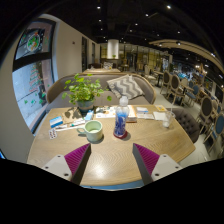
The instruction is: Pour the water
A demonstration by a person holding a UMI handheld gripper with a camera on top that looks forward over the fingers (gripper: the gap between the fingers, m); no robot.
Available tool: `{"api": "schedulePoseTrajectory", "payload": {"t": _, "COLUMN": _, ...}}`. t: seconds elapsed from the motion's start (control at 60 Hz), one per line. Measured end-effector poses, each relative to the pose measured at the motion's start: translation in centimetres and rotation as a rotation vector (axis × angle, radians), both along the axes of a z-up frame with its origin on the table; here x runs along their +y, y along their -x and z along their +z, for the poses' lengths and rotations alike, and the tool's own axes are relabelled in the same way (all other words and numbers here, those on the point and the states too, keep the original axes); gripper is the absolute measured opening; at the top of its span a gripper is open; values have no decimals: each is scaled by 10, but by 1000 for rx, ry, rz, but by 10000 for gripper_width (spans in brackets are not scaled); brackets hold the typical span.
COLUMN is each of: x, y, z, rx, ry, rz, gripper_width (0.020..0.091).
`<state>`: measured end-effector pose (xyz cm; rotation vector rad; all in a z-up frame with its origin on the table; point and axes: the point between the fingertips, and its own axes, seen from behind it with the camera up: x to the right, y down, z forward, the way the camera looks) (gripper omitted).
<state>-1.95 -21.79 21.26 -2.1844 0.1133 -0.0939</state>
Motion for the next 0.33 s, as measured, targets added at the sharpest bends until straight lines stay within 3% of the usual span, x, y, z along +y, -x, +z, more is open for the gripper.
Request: {"api": "schedulePoseTrajectory", "payload": {"t": 0.333, "x": -8, "y": 2, "z": 6, "rx": -17, "ry": -13, "rz": -14, "gripper_width": 855}}
